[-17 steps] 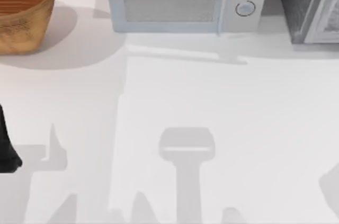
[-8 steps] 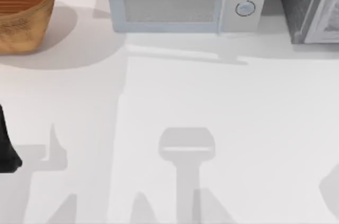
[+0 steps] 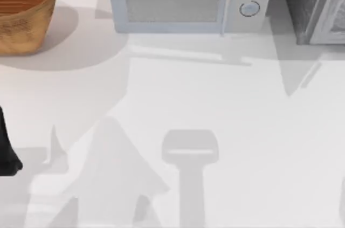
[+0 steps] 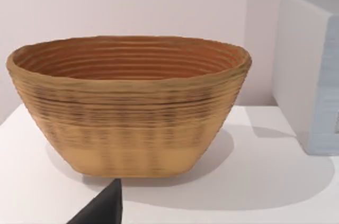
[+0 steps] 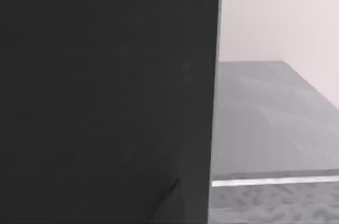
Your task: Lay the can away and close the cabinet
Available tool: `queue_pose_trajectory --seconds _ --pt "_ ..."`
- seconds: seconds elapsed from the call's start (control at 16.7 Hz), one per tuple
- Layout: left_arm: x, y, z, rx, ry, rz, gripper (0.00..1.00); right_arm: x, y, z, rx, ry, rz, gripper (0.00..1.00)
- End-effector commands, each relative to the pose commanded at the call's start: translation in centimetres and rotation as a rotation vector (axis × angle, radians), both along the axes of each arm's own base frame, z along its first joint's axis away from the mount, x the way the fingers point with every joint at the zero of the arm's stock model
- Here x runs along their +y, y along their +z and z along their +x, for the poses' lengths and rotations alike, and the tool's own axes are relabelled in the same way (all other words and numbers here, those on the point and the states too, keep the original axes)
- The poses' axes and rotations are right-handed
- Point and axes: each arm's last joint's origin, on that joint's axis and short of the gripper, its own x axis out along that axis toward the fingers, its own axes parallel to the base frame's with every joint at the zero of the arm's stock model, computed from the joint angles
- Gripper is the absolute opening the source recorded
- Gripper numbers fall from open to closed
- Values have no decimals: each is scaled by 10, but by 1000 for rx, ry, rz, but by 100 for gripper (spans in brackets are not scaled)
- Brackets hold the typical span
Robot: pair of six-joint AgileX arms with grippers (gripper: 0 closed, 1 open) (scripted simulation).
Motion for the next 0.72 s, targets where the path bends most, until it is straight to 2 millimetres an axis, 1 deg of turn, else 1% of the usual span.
queue_pose_trajectory --seconds 0.06,0.18,0.3,0.36,0.42,0.54,0.6,0.72 --pt "0 0 0 0 0 0 100 22 0 5 2 0 1 100" --pt "0 0 0 0 0 0 100 66 -2 8 6 0 1 100" --pt "0 0 0 0 0 0 100 106 -2 2 7 -1 -1 100" --pt "0 0 0 0 0 0 100 122 -3 -3 6 -1 -2 100" --pt "0 0 0 0 0 0 100 136 -3 -9 6 -1 -2 100" --pt "0 0 0 0 0 0 100 155 -4 -19 5 -1 -3 100" --pt "0 0 0 0 0 0 100 162 -4 -23 5 -1 -3 100" --pt "0 0 0 0 0 0 100 168 -4 -28 2 -1 -2 100"
